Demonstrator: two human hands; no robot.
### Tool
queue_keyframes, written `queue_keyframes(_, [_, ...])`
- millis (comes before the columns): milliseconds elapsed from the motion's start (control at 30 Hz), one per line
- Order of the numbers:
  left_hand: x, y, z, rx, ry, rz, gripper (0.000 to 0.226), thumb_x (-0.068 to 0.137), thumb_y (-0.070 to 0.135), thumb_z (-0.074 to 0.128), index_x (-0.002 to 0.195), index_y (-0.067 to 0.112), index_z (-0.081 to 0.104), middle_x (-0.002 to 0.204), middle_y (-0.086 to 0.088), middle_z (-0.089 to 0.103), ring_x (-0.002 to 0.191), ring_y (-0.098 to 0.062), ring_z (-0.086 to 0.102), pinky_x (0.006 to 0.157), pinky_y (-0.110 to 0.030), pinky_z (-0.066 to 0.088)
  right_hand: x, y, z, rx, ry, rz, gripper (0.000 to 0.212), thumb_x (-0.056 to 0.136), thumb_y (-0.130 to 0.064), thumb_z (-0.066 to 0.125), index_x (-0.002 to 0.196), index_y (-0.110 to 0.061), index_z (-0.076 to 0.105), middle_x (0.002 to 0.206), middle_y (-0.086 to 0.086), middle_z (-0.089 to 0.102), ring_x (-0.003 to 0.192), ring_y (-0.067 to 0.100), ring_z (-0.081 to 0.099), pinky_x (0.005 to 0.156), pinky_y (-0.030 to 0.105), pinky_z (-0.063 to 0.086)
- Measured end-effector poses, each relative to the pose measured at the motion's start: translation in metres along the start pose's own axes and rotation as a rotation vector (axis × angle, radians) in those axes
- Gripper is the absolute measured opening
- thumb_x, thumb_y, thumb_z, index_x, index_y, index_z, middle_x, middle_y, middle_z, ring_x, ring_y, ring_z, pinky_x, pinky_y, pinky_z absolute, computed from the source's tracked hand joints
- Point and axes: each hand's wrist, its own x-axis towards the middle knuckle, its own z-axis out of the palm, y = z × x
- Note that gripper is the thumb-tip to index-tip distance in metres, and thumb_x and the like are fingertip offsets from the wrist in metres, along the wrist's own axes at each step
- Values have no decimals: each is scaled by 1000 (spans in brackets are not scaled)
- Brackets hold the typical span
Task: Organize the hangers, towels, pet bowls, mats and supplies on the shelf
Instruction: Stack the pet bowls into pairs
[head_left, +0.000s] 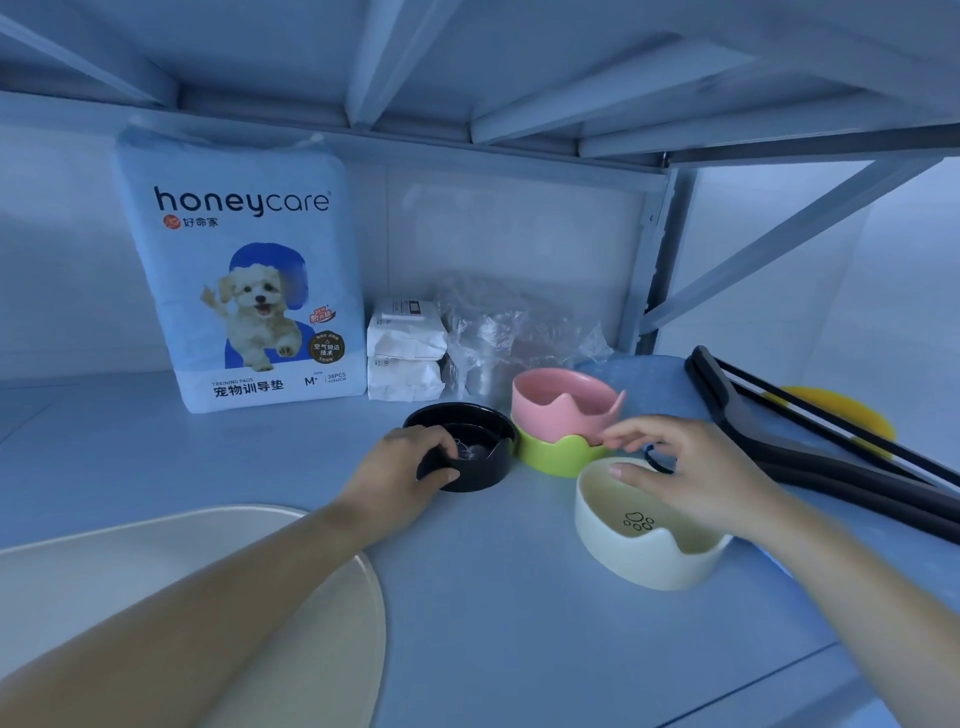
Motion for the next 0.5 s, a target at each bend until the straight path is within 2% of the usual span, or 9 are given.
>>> queue_keyframes(67, [-3,-2,6,-16,27,20,12,86,18,63,90,26,55,87,14,54,84,-8,45,69,-9,33,-7,-2,1,25,-16,14,24,78,-29,73,98,-40,65,96,-27,66,96,-7,59,90,20,46])
queue_keyframes(167, [-6,-4,7,-46,46,39,15,86,17,64,88,29,55,89,15,56,88,-10,46,69,-9,37,-15,-4,3,46,-25,32,21,79,-28,71,97,-38,66,95,-24,67,93,-6,59,88,20,46])
queue_keyframes(267, [-9,-3,6,-70,34,84,20,84,20,66,84,36,54,89,19,58,88,-8,49,73,-16,43,-24,-7,3,82,-21,47,15,81,-29,70,92,-38,67,89,-25,67,87,-6,61,82,19,46])
queue_keyframes(333, [-10,-1,6,-84,23,127,12,82,28,65,83,35,55,87,22,59,86,-5,52,74,-24,47,-28,-6,3,93,-11,57,12,81,-29,69,90,-37,67,89,-29,65,85,-6,61,81,19,47])
queue_keyframes(400, [-11,1,6,-97,21,153,9,79,32,61,84,35,55,90,24,58,84,-4,54,70,-25,48,-33,-4,1,92,3,65,11,81,-29,69,89,-36,67,88,-29,65,84,-4,62,80,19,47])
queue_keyframes(500, [-12,3,6,-106,25,157,16,80,27,65,85,37,54,93,25,58,83,-5,54,66,-23,47,-40,1,-3,95,42,71,11,82,-28,68,88,-36,68,88,-26,66,84,-3,62,78,16,47])
